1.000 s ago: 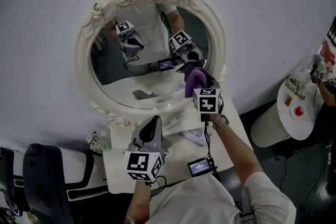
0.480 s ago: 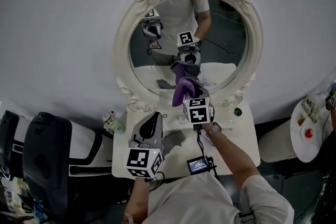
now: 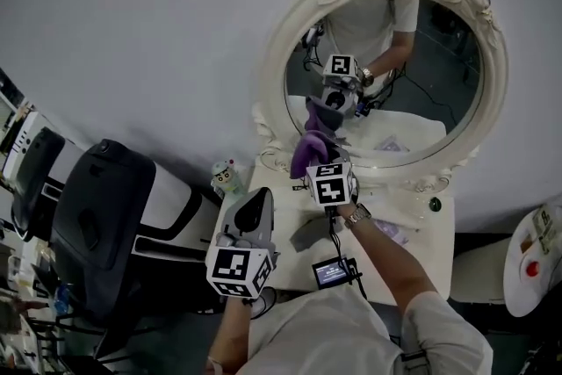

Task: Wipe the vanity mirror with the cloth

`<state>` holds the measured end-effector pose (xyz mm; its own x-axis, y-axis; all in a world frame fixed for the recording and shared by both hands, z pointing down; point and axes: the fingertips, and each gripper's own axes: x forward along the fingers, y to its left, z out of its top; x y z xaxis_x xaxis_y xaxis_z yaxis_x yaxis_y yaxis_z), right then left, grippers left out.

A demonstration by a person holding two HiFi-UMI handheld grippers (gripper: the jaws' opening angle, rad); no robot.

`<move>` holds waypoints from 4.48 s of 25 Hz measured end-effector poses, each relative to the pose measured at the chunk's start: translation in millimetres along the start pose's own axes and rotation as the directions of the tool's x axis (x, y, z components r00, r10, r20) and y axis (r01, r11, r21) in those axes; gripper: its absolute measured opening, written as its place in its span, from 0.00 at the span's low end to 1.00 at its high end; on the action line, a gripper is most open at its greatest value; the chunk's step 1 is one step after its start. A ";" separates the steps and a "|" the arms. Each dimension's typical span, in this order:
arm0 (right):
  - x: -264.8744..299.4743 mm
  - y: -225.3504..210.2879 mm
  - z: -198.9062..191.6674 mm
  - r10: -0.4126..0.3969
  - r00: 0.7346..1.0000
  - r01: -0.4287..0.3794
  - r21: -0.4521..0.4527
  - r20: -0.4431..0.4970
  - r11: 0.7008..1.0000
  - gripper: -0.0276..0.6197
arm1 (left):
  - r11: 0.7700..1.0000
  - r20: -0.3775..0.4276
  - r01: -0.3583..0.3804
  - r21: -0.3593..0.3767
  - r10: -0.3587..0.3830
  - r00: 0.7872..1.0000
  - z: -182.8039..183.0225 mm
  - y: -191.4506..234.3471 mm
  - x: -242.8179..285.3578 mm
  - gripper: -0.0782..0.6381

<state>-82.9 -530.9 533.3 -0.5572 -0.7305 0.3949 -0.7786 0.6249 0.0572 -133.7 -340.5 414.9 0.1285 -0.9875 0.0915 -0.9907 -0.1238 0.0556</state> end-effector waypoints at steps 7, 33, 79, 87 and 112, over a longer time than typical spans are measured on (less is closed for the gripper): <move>29.3 24.4 -1.1 0.050 0.999 -0.049 0.005 -0.015 0.999 0.14 | 0.995 -0.043 -0.103 0.010 0.104 0.994 -11.7 26.5 -18.3 0.11; -56.8 -174.5 -70.6 -0.258 0.964 0.264 0.112 -0.066 0.958 0.18 | 0.967 -0.076 0.254 0.009 -0.253 0.964 -23.8 -88.4 81.7 0.11; 47.5 -29.0 -80.6 -0.002 0.995 0.005 0.022 -0.104 1.000 0.14 | 0.996 -0.138 -0.089 -0.026 0.085 0.987 -54.1 14.3 4.3 0.11; 26.9 -87.7 -128.2 -0.081 0.980 0.089 0.040 -0.182 0.995 0.14 | 0.999 -0.150 0.024 -0.021 -0.027 0.988 -57.0 -22.1 40.5 0.11; -101.5 -256.9 -109.9 -0.432 0.891 0.440 0.035 -0.136 0.897 0.15 | 0.958 -0.121 0.283 -0.040 -0.286 0.951 -55.1 -104.3 66.6 0.11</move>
<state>205.3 -587.0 579.3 -0.1210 -0.8838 0.4519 -0.9541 0.2292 0.1929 -19.4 -387.9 470.0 0.4103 -0.8916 0.1914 -0.9114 -0.3938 0.1194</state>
